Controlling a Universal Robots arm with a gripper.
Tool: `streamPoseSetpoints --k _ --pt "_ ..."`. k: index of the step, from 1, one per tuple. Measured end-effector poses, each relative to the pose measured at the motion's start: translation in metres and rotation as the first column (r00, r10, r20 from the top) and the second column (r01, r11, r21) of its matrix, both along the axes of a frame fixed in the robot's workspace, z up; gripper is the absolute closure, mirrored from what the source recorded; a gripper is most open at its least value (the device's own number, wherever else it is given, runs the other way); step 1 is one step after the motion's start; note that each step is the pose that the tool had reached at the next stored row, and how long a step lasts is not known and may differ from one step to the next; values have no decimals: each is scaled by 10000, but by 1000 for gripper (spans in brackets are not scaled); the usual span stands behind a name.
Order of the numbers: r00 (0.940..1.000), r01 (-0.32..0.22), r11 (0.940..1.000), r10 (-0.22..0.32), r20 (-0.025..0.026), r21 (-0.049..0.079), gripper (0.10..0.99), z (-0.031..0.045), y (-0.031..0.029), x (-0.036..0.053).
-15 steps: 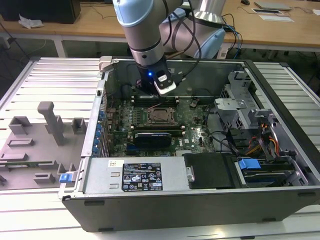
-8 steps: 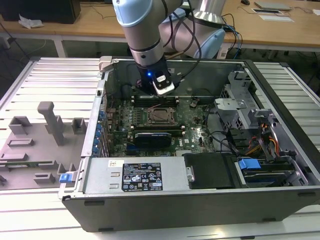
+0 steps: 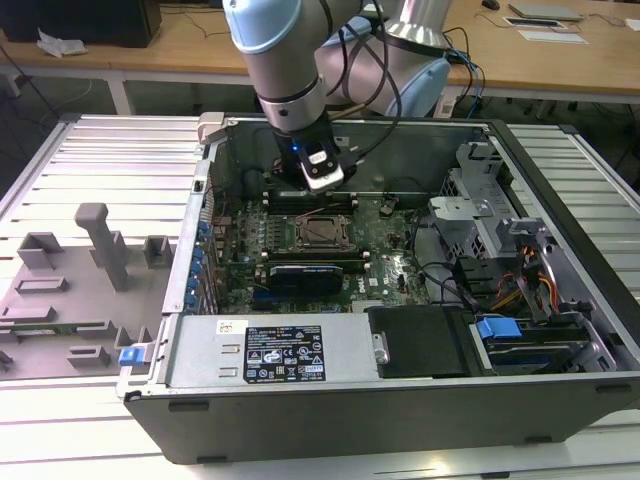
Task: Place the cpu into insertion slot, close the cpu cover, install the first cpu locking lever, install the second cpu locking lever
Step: 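Install the first cpu locking lever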
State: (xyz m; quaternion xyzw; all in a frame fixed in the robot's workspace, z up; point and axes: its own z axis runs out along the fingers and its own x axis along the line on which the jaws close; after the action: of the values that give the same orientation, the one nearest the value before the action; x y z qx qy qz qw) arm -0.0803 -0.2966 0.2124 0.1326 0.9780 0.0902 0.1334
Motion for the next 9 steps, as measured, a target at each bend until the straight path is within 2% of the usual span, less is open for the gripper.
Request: streamPoseSetpoints --k 7,9 --pt "9996 279 9995 -279 2 -118 980 -49 2 -3" --pt "9985 539 9984 -539 5 -197 980 -61 45 -2"
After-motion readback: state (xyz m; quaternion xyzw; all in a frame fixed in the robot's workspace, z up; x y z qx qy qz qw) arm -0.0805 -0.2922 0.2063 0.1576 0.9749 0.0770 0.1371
